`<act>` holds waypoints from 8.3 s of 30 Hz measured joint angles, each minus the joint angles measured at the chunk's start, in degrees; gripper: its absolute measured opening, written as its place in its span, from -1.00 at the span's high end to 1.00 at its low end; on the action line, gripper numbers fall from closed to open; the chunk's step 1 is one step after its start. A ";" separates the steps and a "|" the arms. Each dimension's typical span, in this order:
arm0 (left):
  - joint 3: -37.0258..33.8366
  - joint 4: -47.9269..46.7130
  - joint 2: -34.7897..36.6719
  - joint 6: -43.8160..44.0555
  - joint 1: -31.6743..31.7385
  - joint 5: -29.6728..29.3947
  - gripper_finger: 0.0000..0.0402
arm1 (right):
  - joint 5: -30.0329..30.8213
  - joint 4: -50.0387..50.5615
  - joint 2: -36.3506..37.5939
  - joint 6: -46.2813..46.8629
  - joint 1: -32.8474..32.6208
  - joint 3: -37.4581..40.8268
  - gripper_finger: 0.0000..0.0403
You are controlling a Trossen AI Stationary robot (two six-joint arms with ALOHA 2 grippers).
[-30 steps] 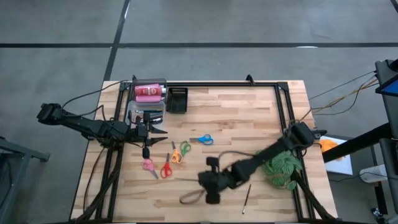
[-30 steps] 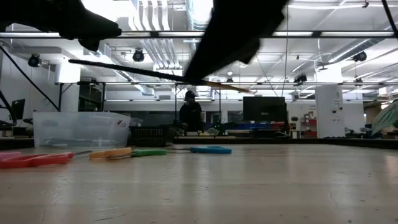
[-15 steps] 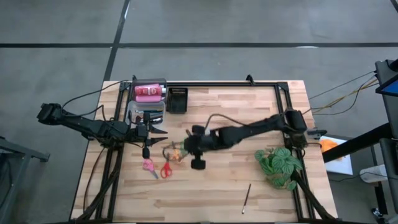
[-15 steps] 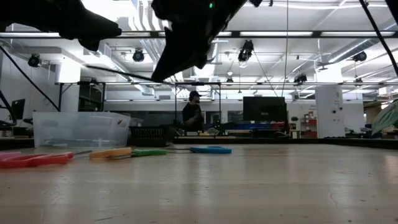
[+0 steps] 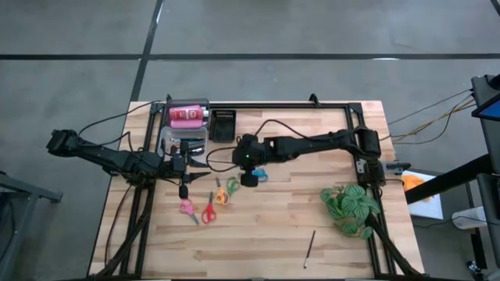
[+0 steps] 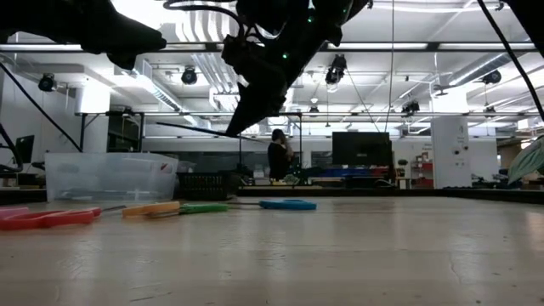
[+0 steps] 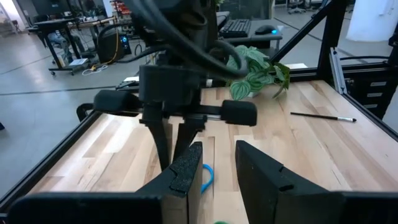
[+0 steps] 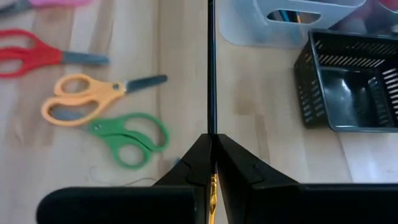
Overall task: Pick & Place Paint Supplies
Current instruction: Put the black paint brush into the transparent bin
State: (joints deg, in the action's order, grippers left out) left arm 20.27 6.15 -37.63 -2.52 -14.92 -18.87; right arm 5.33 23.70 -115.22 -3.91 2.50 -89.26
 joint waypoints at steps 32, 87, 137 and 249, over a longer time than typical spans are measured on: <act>0.00 0.00 0.00 -0.15 0.00 0.02 0.51 | -2.37 -9.46 -0.20 1.12 4.96 14.64 0.92; 0.01 -0.41 -0.01 -0.07 -0.01 0.07 0.51 | -2.14 -19.07 -0.13 5.32 5.69 23.16 0.67; 0.00 -1.63 -0.02 0.04 -0.01 0.44 0.51 | -7.51 -10.68 36.60 9.80 -2.04 26.54 0.34; 33.83 -19.21 -59.66 -11.07 28.31 24.35 -0.03 | -6.76 -25.44 66.09 16.81 -7.12 63.52 0.34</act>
State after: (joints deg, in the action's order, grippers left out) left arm 54.11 -13.05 -97.28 -13.60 13.39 5.48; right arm -1.43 -1.74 -49.13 12.91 -4.62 -25.74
